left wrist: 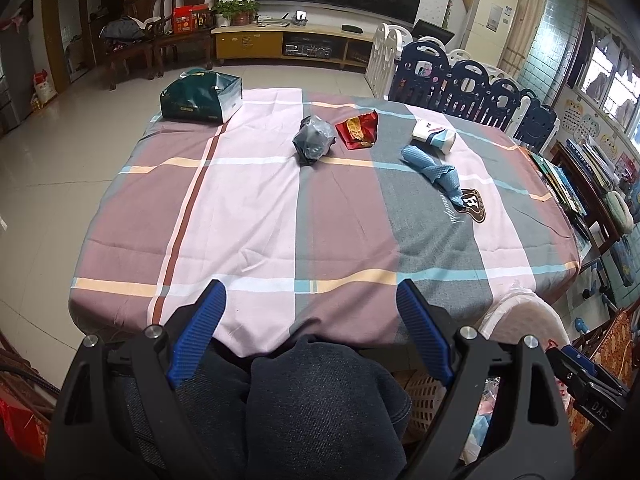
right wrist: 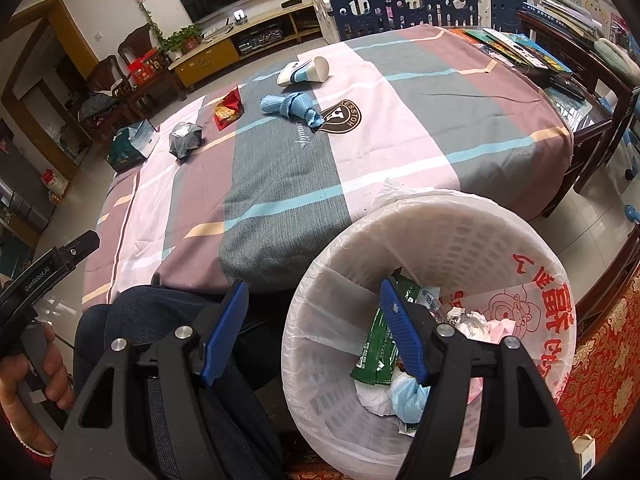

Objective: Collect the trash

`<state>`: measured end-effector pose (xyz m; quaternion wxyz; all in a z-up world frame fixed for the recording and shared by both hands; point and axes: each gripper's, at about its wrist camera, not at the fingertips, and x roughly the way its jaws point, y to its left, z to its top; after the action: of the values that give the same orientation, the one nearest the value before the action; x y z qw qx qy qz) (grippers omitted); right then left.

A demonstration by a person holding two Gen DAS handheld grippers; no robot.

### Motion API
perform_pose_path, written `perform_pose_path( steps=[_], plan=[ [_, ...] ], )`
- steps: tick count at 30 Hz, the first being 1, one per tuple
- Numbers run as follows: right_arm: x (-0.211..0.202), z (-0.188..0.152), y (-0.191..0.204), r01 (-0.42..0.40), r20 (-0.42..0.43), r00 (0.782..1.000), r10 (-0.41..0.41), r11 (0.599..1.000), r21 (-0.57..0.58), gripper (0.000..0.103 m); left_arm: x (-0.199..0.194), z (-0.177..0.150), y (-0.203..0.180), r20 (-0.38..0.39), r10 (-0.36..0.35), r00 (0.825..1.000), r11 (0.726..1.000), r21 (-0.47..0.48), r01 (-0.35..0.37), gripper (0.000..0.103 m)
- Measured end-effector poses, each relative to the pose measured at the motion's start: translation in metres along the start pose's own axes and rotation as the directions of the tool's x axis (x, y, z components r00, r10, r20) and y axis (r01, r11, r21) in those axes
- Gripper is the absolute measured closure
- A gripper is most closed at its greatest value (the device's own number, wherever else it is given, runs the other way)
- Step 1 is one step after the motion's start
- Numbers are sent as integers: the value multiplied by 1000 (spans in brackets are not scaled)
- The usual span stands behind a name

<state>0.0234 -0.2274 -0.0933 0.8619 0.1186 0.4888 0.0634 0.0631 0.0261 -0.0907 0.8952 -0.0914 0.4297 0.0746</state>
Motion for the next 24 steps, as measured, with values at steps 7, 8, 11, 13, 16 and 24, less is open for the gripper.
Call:
perform_pose_path(
  steps=[7,8,11,13,16,24],
  plan=[
    [2,-1,-1,-1,-5,1000,1,1000,4,36,3,0,1,-8,7,1000,1000,-2,-7,16],
    [2,-1,-1,-1,-5,1000,1,1000,5,36,3,0,1,-9,8,1000,1000,-3,-8,16],
    [2,-1,-1,-1,-4,1000,1,1000,5,36,4,0,2,-11,11,1000,1000,-4,-11,16],
    [3,-1,-2,0,-4,1000,0,1000,7,36,5,0,3,-12,13,1000,1000,-6,-13,16],
    [5,-1,-3,4,-3,1000,-4,1000,9,36,6,2,7,-10,14,1000,1000,-15,-14,16],
    [15,1,-1,1,-17,1000,-1,1000,11,36,11,7,23,3,32,999,997,-63,-32,16]
  ],
)
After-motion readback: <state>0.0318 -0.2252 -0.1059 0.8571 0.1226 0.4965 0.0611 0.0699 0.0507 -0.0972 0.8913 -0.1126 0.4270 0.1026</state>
